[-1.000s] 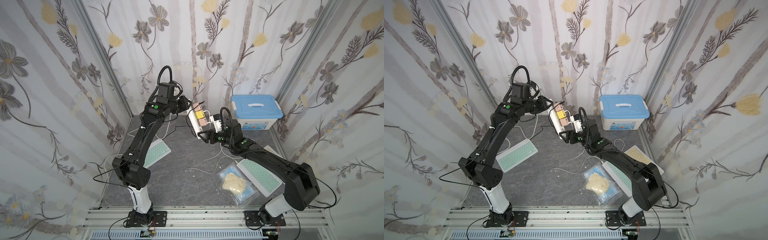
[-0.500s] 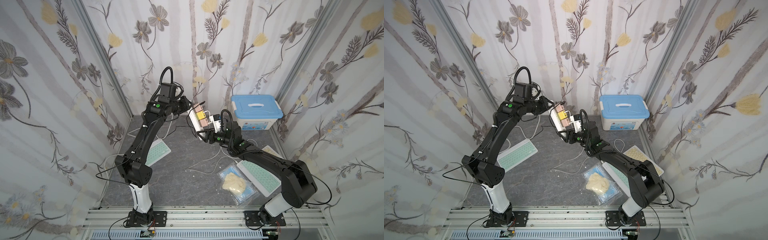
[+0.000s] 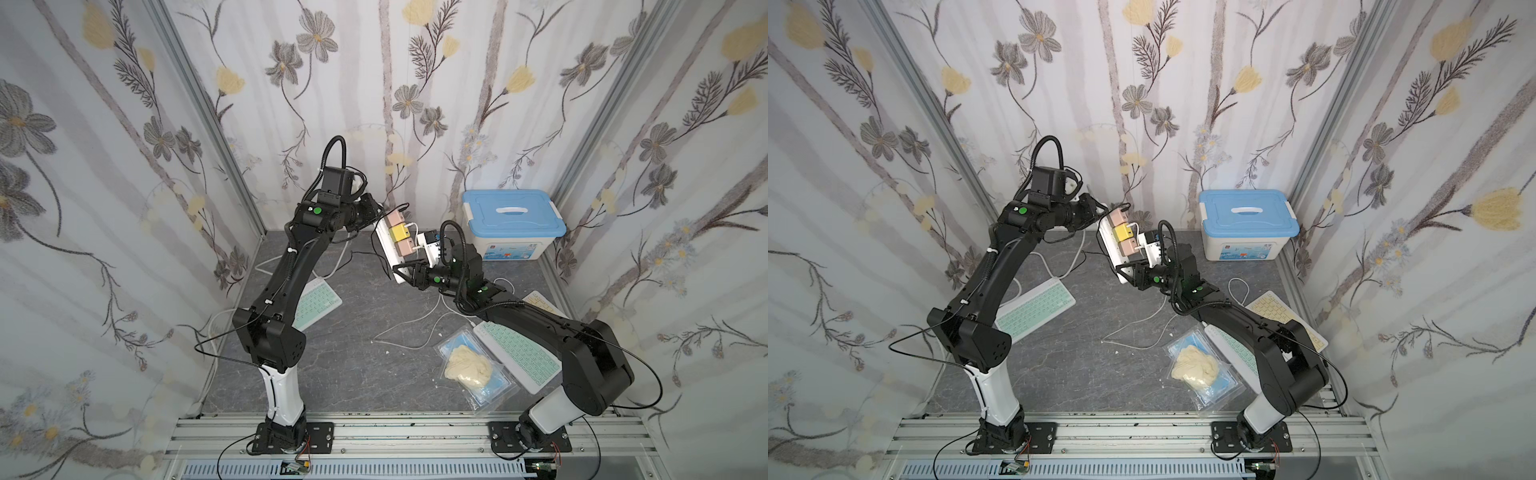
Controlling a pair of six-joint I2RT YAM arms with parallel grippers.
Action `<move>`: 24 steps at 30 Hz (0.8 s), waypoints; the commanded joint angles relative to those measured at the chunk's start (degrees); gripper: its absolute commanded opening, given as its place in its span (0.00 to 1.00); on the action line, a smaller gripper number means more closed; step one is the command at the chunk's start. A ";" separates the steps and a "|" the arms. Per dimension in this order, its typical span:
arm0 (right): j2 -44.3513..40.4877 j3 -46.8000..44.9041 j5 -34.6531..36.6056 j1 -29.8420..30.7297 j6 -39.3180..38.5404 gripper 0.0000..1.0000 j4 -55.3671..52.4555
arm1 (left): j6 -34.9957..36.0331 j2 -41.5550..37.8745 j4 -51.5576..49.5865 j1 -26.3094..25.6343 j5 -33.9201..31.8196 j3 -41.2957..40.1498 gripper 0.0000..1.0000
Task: Unplug the wireless keyboard
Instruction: Pick up the socket from the center of the board.
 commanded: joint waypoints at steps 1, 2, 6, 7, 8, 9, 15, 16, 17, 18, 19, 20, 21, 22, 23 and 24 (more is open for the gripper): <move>-0.49 -0.52 -2.61 -1.05 7.64 0.00 7.01 | -1.92 -3.03 7.97 0.92 2.66 -3.88 0.29; -0.54 -0.45 -3.60 -1.18 8.63 0.00 8.08 | -2.51 -3.68 9.17 1.12 2.84 -5.12 0.35; -0.78 -0.10 -5.62 -1.68 11.49 0.00 10.62 | -2.71 -5.26 11.58 2.22 4.17 -7.98 0.63; -0.77 -0.10 -6.10 -1.80 11.94 0.00 11.20 | -2.72 -5.82 12.51 2.55 4.80 -8.81 0.66; -0.78 -0.02 -6.54 -1.84 12.33 0.00 11.48 | -2.74 -6.26 13.35 2.86 5.10 -9.59 0.70; -0.73 -0.08 -7.05 -1.91 12.82 0.00 12.08 | -2.75 -6.87 14.21 3.18 5.46 -10.62 0.74; -0.42 -0.37 -10.95 -2.34 17.61 0.00 17.42 | -4.56 -10.71 28.81 4.44 13.55 -22.27 0.98; -0.43 -0.28 -11.63 -2.43 18.44 0.00 18.29 | -5.74 -11.53 33.05 4.77 14.74 -24.72 1.00; -0.39 -0.12 -12.20 -2.55 19.18 0.00 18.79 | -6.50 -12.30 37.22 4.90 15.99 -27.98 1.00; -0.48 -0.02 -12.65 -2.60 19.80 0.00 19.22 | -7.18 -12.83 40.76 5.11 16.62 -29.79 1.00; -0.49 0.07 -13.02 -2.64 20.29 0.00 19.50 | -8.09 -13.34 44.42 5.38 17.41 -31.58 1.00; -0.52 0.29 -13.51 -2.72 20.66 0.00 19.52 | -8.93 -13.69 48.02 5.51 18.03 -33.49 1.00; -0.59 0.46 -13.94 -2.72 20.97 0.00 19.60 | -9.93 -13.69 50.69 5.81 18.37 -34.38 1.00; -0.57 0.60 -14.37 -2.73 21.31 0.00 19.70 | -11.10 -13.54 53.83 6.04 18.76 -35.34 1.00; -0.68 0.73 -14.77 -2.83 21.59 0.00 19.74 | -12.56 -13.11 56.75 6.27 19.46 -36.04 1.00; -0.73 0.82 -15.09 -2.81 21.75 0.00 19.84 | -14.03 -12.59 59.45 6.44 20.19 -36.32 1.00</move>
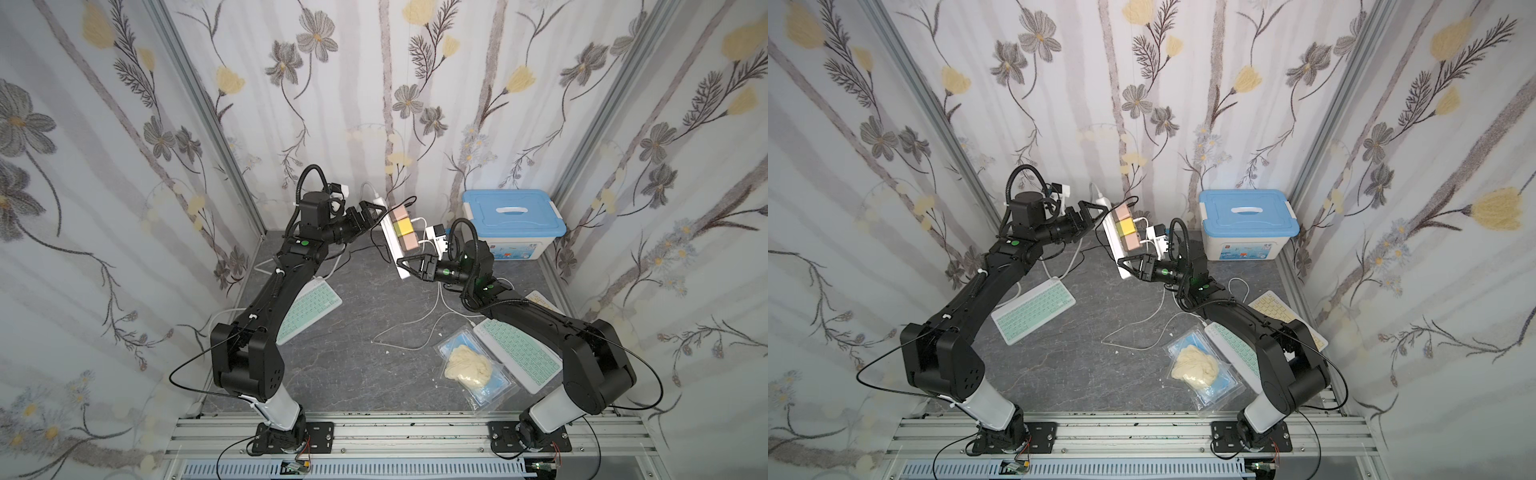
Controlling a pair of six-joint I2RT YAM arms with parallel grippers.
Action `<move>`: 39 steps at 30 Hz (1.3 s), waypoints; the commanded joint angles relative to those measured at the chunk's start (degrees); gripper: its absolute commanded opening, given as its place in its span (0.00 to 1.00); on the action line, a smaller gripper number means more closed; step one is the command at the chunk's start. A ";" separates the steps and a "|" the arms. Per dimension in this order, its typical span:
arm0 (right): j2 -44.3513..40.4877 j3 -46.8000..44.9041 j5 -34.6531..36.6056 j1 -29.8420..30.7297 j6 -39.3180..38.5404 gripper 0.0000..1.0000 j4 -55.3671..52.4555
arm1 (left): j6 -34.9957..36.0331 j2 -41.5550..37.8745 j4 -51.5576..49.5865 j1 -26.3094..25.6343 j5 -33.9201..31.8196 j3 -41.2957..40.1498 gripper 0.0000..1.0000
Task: Unplug the wireless keyboard
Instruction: Pick up the socket from the center of the board.
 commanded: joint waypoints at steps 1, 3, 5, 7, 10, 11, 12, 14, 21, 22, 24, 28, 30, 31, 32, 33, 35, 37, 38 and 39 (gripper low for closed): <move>-0.62 1.02 -3.10 -0.02 1.24 0.00 10.75 | -6.49 1.04 18.59 0.54 4.26 -1.30 1.00; -0.87 1.02 -3.57 -0.01 1.63 0.00 10.93 | -8.76 2.18 22.95 0.56 4.97 -1.44 1.00; -0.95 1.04 -3.94 -0.05 2.35 0.00 11.49 | -10.10 3.33 25.41 0.44 5.02 -1.19 1.00; -0.75 1.13 -4.27 0.03 3.22 0.00 11.99 | -10.42 4.29 25.20 0.36 4.77 -0.67 1.00; -0.52 1.08 -5.28 -0.12 5.19 0.00 14.22 | -11.85 5.66 27.00 -0.03 4.65 -0.81 1.00; -0.36 1.08 -5.37 -0.07 5.63 0.00 14.68 | -12.41 5.94 28.02 -0.25 4.66 -0.99 1.00; -0.43 1.13 -5.41 -0.07 5.93 0.00 15.00 | -13.11 6.25 29.11 -0.27 4.42 -1.32 1.00; -0.08 1.42 -5.43 -0.17 6.26 0.00 14.73 | -14.78 6.54 32.13 -0.45 4.41 -1.86 1.00; 0.80 1.18 -5.87 -0.26 7.49 0.00 15.41 | -16.57 6.54 35.69 -0.39 3.62 -2.58 0.83; 0.89 1.10 -5.87 -0.35 7.77 0.00 15.59 | -16.89 6.70 35.86 -0.39 3.62 -2.58 0.78; 1.24 1.01 -5.97 -0.37 8.76 0.00 16.48 | -17.15 6.95 35.29 -0.44 3.62 -2.41 0.67; 1.57 1.08 -5.81 -0.42 9.29 0.00 17.01 | -17.51 6.98 34.95 -0.50 3.71 -2.67 0.49; 1.76 1.22 -5.82 -0.32 9.47 0.00 17.01 | -17.56 6.82 34.73 -0.52 3.79 -2.61 0.40; 1.85 1.26 -5.88 -0.35 9.60 0.00 17.02 | -17.48 6.73 34.46 -0.45 3.77 -2.46 0.33; 1.86 1.35 -5.79 -0.37 9.52 0.00 17.05 | -17.31 6.80 33.81 -0.48 3.95 -2.12 0.26; 1.90 1.43 -5.74 -0.35 9.35 0.00 16.77 | -17.00 6.75 32.85 -0.54 3.97 -1.61 0.17; 1.86 1.61 -5.23 -0.35 8.58 0.00 15.67 | -16.17 6.69 31.41 -0.57 4.14 -0.88 0.02; 1.93 1.74 -4.80 -0.33 7.69 0.00 14.37 | -15.48 6.50 30.37 -0.61 3.80 -0.65 0.00; 1.94 1.79 -4.37 -0.37 7.10 0.00 13.46 | -15.21 6.39 30.28 -0.61 3.94 -0.58 0.00; 1.98 1.87 -3.90 -0.32 6.55 0.00 12.48 | -15.11 6.30 30.41 -0.61 4.16 -0.60 0.00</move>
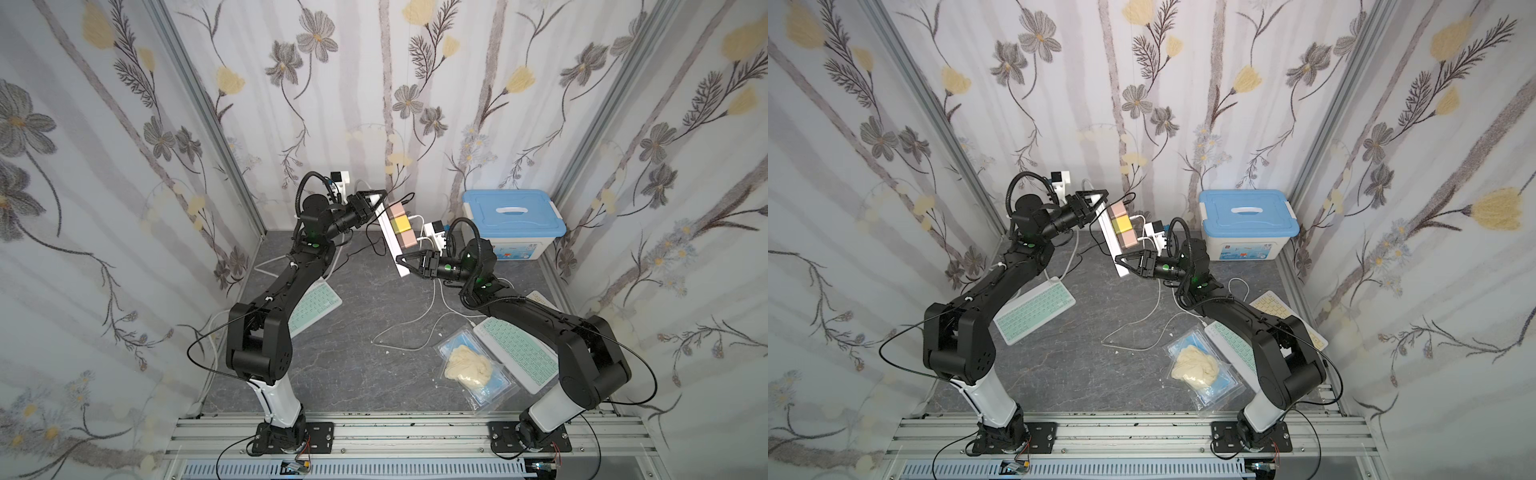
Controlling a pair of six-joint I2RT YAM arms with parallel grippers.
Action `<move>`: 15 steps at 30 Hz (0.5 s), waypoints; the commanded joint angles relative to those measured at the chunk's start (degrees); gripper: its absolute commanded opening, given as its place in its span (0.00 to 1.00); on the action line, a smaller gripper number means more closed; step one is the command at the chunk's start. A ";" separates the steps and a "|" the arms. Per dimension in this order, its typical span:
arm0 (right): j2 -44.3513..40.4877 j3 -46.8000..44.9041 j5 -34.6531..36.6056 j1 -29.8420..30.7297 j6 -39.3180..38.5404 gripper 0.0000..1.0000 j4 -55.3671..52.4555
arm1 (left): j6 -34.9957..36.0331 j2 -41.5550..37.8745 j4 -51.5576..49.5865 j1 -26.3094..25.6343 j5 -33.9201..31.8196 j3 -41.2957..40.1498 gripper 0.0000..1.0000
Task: Unplug the wireless keyboard
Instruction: Pick up the socket from the center of the board.
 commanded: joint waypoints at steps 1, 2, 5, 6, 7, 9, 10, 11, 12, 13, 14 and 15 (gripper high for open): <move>0.14 1.08 2.51 0.00 -4.30 0.00 2.86 | 1.95 -0.70 -0.61 -0.08 0.16 0.57 0.00; 0.24 1.36 2.83 0.03 -5.10 0.00 1.68 | 2.04 -0.81 -0.38 -0.15 0.23 0.51 0.00; 0.16 1.75 3.60 0.05 -6.74 0.07 -1.04 | 3.00 -1.21 -0.48 -0.11 0.08 0.35 0.00; -0.07 1.66 3.95 0.01 -7.34 0.12 -2.03 | 3.17 -1.22 -0.41 -0.10 -0.08 0.35 0.00; -0.40 1.66 4.34 0.05 -8.03 0.17 -2.94 | 3.27 -1.13 0.25 -0.11 -0.03 0.28 0.00; -1.35 1.27 5.47 0.14 -9.62 0.31 -4.97 | 2.61 -0.84 3.27 -0.13 0.08 -0.07 0.00; -1.75 1.10 5.87 0.12 -10.38 0.37 -5.80 | 2.16 -0.66 4.24 -0.13 -0.06 -0.17 0.00; -2.17 0.75 6.14 0.00 -11.03 0.42 -6.35 | 1.97 -0.64 4.72 -0.14 -0.09 -0.17 0.00; -2.50 0.53 6.45 0.04 -11.42 0.48 -6.71 | 2.06 -0.57 4.79 -0.15 -0.27 -0.04 0.00; -2.62 0.35 6.59 0.05 -11.76 0.52 -7.13 | 2.09 -0.54 4.74 -0.16 -0.27 0.00 0.00; -2.81 0.34 6.62 0.04 -12.17 0.56 -7.72 | 2.13 -0.51 4.70 -0.11 -0.27 0.18 0.00; -2.99 0.30 6.71 0.04 -12.63 0.60 -8.40 | 2.28 -0.50 4.53 -0.12 -0.13 0.34 0.00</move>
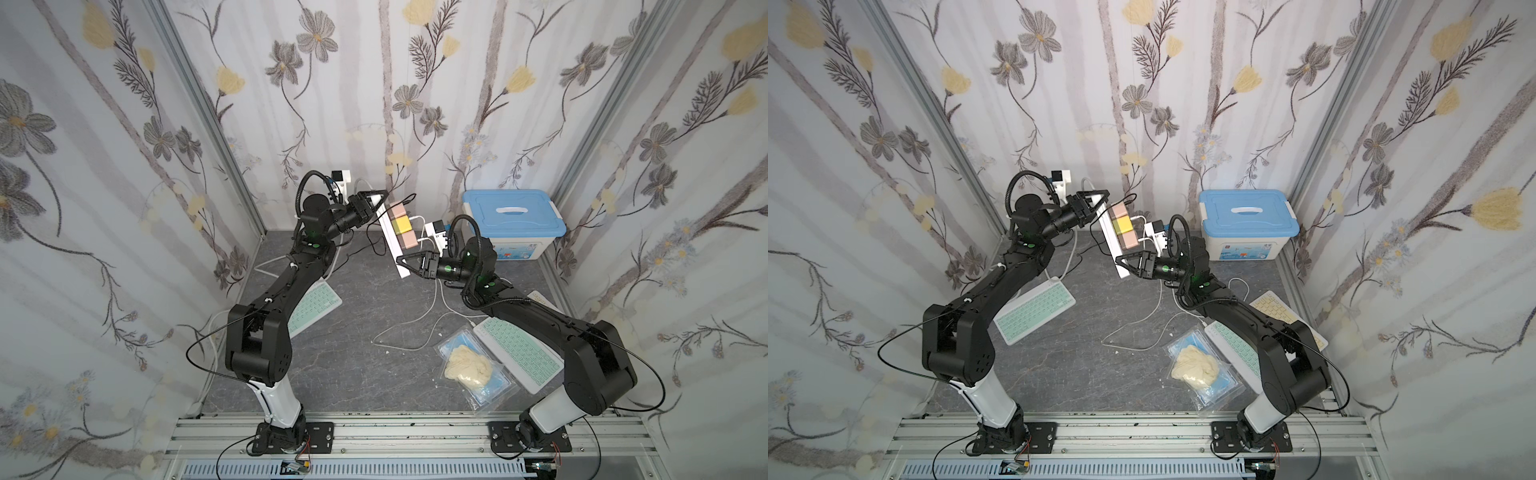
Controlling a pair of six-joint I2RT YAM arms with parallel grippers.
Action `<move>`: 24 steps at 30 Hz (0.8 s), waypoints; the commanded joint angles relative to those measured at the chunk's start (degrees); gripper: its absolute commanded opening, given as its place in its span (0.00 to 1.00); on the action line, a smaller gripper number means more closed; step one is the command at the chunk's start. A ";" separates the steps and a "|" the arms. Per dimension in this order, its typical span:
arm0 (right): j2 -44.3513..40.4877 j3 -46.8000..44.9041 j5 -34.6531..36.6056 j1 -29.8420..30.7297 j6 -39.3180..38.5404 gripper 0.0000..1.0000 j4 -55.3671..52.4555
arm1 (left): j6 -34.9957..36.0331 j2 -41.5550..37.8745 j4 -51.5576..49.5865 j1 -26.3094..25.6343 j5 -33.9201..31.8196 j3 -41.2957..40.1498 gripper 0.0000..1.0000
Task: Unplug the wireless keyboard
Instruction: Pick up the socket from the center of the board.
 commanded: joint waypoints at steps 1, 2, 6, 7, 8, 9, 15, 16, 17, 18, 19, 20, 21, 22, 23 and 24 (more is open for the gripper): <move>-0.84 -0.18 2.77 -0.09 -3.67 0.62 -1.34 | -0.09 0.02 3.74 0.11 -0.16 0.68 0.00; -1.16 -0.35 2.94 -0.04 -4.15 0.64 -1.89 | 0.10 0.12 3.21 0.04 -0.12 0.86 0.00; -2.56 -1.17 4.58 -0.05 -6.71 0.70 -5.04 | 0.75 0.60 3.24 -0.02 1.05 1.34 0.00; -2.83 -1.40 4.91 -0.09 -7.24 0.71 -5.55 | 0.94 0.61 3.51 -0.01 1.12 1.36 0.00; -3.07 -1.75 5.29 -0.04 -7.69 0.73 -6.09 | 1.03 0.57 3.67 -0.03 1.31 1.46 0.00; -3.37 -2.02 5.45 -0.04 -8.08 0.74 -6.62 | 1.20 0.61 3.59 0.01 1.42 1.71 0.00; -5.25 -3.80 5.80 -0.04 -10.40 0.77 -9.64 | 3.48 0.59 0.66 0.02 3.07 3.98 0.00; -5.68 -4.11 6.01 -0.06 -10.83 0.77 -10.25 | 3.65 0.68 0.29 0.10 3.29 4.19 0.00; -6.19 -4.54 6.23 -0.12 -11.26 0.77 -10.93 | 3.88 0.62 -0.21 0.08 3.41 4.44 0.00; -6.83 -4.90 6.60 0.02 -11.75 0.78 -11.72 | 4.22 0.72 -0.75 0.08 3.59 4.68 0.00; -7.31 -5.25 6.96 0.05 -12.23 0.78 -12.32 | 4.70 0.78 -1.36 0.03 3.68 4.81 0.00; -7.45 -5.61 7.28 -0.03 -12.73 0.79 -13.20 | 5.24 0.78 -2.08 0.09 3.74 5.00 0.00; -9.30 -5.91 7.75 0.02 -13.29 0.79 -14.13 | 5.75 0.73 -2.91 0.04 3.87 5.28 0.00; -10.17 -6.18 8.33 0.05 -14.00 0.79 -15.17 | 6.11 0.64 -3.79 0.07 3.94 5.50 0.00; -10.80 -6.44 8.89 0.08 -14.67 0.80 -16.17 | 6.52 0.61 -4.32 0.11 3.93 5.71 0.00; -11.52 -6.68 9.54 0.07 -15.43 0.80 -17.25 | 6.73 0.61 -4.76 0.14 4.01 5.80 0.00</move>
